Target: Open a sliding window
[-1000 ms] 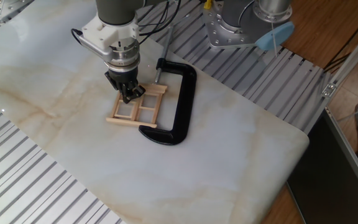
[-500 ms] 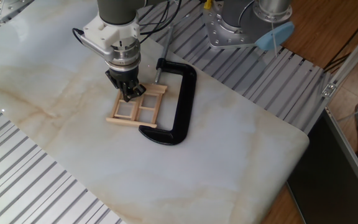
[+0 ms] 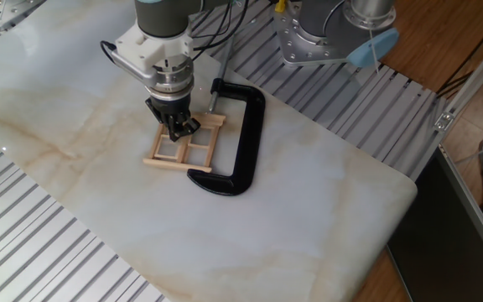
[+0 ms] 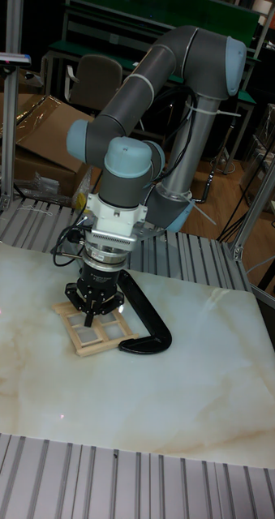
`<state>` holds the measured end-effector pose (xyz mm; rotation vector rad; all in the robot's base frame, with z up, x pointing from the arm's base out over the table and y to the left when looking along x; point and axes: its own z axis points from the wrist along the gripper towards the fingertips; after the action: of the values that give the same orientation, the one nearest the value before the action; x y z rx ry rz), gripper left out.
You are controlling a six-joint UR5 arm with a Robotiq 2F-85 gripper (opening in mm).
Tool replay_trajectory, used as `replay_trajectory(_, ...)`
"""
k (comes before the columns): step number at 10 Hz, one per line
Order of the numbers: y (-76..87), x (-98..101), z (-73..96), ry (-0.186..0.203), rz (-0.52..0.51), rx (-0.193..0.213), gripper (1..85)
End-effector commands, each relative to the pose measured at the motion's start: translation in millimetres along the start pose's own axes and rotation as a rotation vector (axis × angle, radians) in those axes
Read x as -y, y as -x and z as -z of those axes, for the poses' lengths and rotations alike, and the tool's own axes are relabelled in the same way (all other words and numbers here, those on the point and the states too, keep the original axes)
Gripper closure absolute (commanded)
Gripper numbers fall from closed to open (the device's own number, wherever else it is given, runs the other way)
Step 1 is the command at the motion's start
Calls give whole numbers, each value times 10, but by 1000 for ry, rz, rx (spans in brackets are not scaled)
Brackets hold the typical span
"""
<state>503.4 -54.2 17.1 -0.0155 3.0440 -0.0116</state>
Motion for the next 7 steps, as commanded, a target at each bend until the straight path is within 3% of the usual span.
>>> replay_trajectory(1,64,-43,-2,13,-11,16,850)
replay_trajectory(7,61,0,-45,13,-6,23,850)
